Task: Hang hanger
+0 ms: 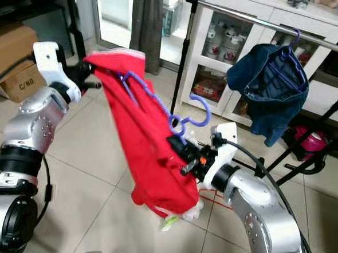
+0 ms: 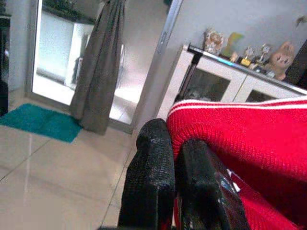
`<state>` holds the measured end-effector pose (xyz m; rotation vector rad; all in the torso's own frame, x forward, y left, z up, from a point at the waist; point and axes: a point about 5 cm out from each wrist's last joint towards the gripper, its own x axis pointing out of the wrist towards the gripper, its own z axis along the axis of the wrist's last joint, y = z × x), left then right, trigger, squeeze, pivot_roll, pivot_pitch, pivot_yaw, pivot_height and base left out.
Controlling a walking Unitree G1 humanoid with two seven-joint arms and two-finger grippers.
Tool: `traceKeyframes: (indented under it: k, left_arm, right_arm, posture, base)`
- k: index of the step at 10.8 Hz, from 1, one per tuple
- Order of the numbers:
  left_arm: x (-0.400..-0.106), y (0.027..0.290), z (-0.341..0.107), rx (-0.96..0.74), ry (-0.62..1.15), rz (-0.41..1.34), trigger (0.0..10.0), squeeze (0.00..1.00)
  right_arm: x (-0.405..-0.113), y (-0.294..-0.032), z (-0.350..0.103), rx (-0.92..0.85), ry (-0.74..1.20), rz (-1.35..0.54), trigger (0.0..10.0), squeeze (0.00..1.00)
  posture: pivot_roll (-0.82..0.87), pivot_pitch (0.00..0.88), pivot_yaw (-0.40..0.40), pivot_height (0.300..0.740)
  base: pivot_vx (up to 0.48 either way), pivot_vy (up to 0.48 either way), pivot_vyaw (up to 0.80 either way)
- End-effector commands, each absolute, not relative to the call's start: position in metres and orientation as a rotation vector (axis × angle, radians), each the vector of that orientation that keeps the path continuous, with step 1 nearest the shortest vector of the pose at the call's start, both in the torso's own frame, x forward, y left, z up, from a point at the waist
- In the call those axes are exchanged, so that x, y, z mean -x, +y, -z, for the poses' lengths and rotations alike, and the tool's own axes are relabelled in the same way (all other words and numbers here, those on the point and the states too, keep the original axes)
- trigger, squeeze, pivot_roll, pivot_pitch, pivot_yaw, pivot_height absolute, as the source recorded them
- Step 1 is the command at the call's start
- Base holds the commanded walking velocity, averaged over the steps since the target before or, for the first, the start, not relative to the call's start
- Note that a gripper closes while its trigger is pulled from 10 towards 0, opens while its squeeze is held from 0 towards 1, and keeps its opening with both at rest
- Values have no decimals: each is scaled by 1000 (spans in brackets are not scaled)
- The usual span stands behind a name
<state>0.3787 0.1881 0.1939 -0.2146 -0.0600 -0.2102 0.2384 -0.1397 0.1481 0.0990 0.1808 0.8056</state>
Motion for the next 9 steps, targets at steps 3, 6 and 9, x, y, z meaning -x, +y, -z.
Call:
traceKeyframes:
  k: [3, 6, 9]
  left_arm:
    - [-377, 171, -207, -113, -80, 365, 0, 0]
    - [-377, 148, -200, -228, -29, 459, 0, 0]
    - [-373, 145, -201, -237, -38, 505, 0, 0]
  right_arm:
    - [-248, -156, -145, 73, 231, -656, 0, 0]
    - [-251, -156, -143, 440, 365, -761, 0, 0]
    - [-239, -157, -132, 544, 493, -941, 0, 0]
  posture:
    - [-11, 0, -77, 740]
    - [-19, 0, -80, 740]
    - [-18, 0, -85, 740]
  base:
    - [0, 0, 0]
    - [0, 0, 0]
    - [0, 0, 0]
